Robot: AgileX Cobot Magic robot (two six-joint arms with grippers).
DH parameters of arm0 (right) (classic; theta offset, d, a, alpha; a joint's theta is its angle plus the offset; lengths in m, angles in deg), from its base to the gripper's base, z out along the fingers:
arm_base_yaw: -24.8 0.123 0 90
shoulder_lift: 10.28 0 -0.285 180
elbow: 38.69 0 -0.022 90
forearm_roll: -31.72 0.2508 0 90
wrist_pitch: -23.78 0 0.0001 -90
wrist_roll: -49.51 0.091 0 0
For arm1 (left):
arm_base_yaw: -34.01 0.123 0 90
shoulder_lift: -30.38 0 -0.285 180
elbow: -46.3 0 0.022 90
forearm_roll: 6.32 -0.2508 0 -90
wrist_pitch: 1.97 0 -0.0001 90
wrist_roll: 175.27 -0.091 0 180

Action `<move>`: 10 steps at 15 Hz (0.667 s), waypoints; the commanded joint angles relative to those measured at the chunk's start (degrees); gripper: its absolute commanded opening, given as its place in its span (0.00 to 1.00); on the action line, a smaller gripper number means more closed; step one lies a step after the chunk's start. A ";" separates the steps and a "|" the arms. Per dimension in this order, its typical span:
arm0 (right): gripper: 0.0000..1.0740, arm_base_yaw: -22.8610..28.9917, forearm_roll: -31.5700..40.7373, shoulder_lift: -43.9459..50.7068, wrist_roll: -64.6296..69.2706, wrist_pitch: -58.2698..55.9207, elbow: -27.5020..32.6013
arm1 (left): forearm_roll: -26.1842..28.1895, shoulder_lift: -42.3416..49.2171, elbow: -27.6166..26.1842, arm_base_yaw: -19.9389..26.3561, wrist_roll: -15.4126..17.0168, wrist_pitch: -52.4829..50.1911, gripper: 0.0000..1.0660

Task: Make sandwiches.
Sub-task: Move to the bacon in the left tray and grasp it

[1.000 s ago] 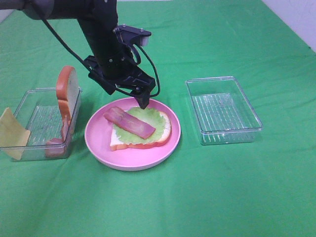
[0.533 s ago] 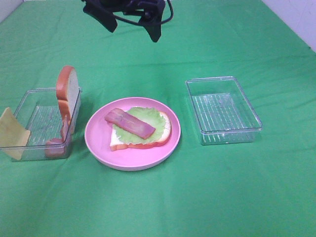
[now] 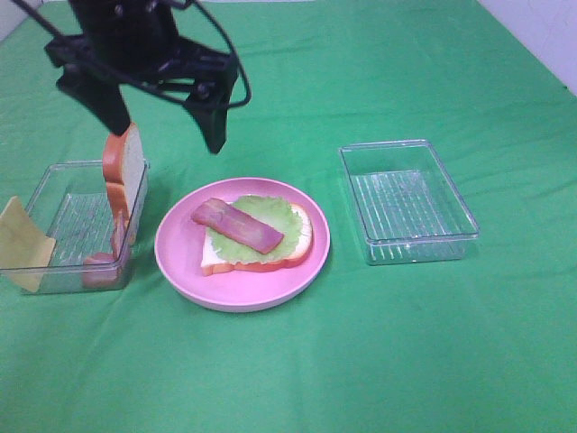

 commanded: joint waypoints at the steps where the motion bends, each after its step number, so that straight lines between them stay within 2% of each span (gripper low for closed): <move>1: 0.86 -0.34 -0.06 1.83 0.00 0.40 0.11 | -4.41 1.89 8.88 -0.11 5.27 5.39 0.91; 5: 0.86 -0.34 -0.06 1.83 0.00 0.40 0.11 | -6.82 1.66 17.48 -0.11 11.46 -0.29 0.91; 6: 0.86 -0.34 -0.06 1.83 0.00 0.40 0.11 | -7.73 1.66 18.74 -0.11 13.92 -2.01 0.91; 8: 0.86 -0.34 -0.06 1.83 0.00 0.40 0.11 | -12.89 1.66 20.80 -0.11 20.45 -4.13 0.91; 9: 0.86 -0.34 -0.06 1.83 0.00 0.40 0.11 | -14.44 1.66 21.14 -0.11 22.46 -4.13 0.91; 10: 0.86 -0.34 -0.06 1.83 0.00 0.40 0.11 | -14.61 1.66 21.14 -0.11 22.46 -4.58 0.91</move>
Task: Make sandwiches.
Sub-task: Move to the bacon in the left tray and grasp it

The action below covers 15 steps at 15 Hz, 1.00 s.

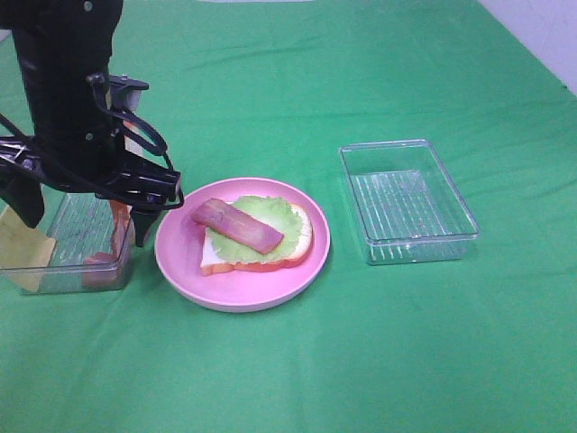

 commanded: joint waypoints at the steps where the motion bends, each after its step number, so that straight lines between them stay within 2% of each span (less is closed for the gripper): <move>1: 0.86 -0.34 -0.06 1.83 0.00 0.40 0.11 | -1.32 0.29 0.52 -0.11 1.83 -1.03 0.91; 4: 0.86 -0.34 -0.06 1.83 0.00 0.40 0.11 | 0.46 0.23 0.52 1.66 4.13 -5.56 0.90; 6: 0.86 -0.34 -0.06 1.83 0.00 0.40 0.11 | 2.29 0.23 0.52 4.07 4.01 -6.42 0.90; 9: 0.86 -0.34 -0.06 1.83 0.00 0.40 0.11 | 8.25 0.23 0.52 6.82 0.29 -8.31 0.89; 13: 0.86 -0.34 -0.06 1.83 0.00 0.40 0.11 | 8.54 -2.23 0.52 6.76 -0.06 -9.57 0.89; 15: 0.86 -0.34 -0.06 1.83 0.00 0.40 0.11 | 11.17 -4.47 0.52 6.76 -1.95 -11.57 0.89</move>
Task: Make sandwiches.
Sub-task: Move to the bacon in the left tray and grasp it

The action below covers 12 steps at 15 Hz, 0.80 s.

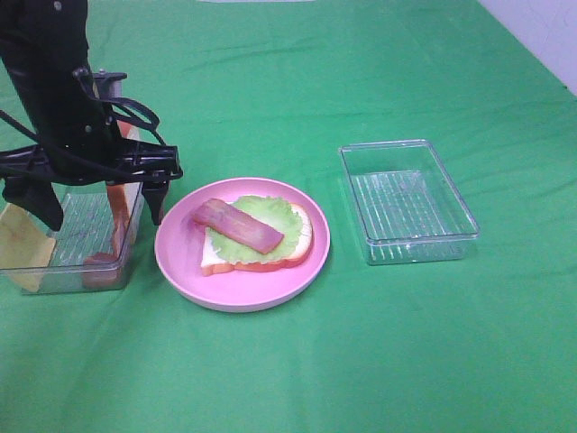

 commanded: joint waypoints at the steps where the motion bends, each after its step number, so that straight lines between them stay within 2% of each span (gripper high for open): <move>1: 0.86 -0.34 -0.06 1.83 0.00 0.40 0.11 | 2.75 -2.35 0.52 0.00 -2.01 -2.75 0.88; 5: 0.86 -0.34 -0.06 1.83 0.00 0.40 0.11 | 2.81 -3.90 0.52 0.00 -2.01 -3.50 0.84; 6: 0.86 -0.34 -0.06 1.83 0.00 0.40 0.11 | 2.81 -3.90 0.52 0.00 -1.89 -2.86 0.73; 7: 0.86 -0.34 -0.06 1.83 0.00 0.40 0.11 | 2.81 -3.90 0.52 0.00 -1.60 -2.35 0.67; 8: 0.86 -0.34 -0.06 1.83 0.00 0.40 0.11 | 2.75 -3.90 0.52 0.00 -1.55 -1.55 0.56; 11: 0.86 -0.34 -0.06 1.83 0.00 0.40 0.11 | 2.64 -3.90 0.52 0.00 -1.26 -0.46 0.13; 12: 0.86 -0.34 -0.06 1.83 0.00 0.40 0.11 | 2.52 -3.90 0.52 0.00 -1.26 -0.46 0.08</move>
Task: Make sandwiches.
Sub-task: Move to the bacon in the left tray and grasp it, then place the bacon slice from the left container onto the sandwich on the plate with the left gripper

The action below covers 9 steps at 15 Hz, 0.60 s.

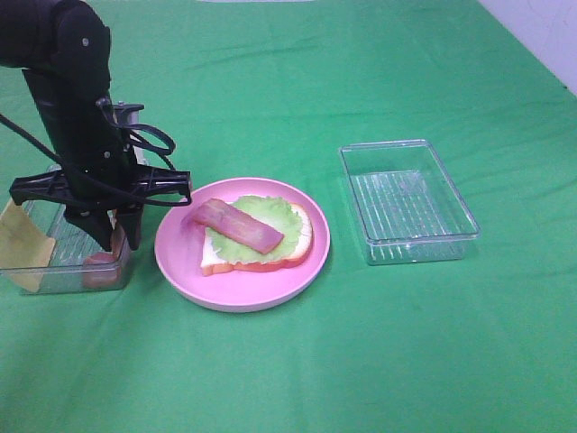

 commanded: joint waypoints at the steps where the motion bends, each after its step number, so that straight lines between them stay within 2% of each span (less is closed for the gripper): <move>1: 0.86 -0.34 -0.06 1.83 0.00 0.40 0.11 | 0.00 -0.11 0.52 0.00 0.52 0.17 0.00; 5: 0.86 -0.34 -0.06 1.83 0.00 0.40 0.11 | -0.63 0.23 0.29 0.00 0.52 3.04 0.00; 9: 0.86 -0.34 -0.06 1.83 0.00 0.40 0.11 | -0.69 5.27 0.06 0.00 0.11 4.35 0.00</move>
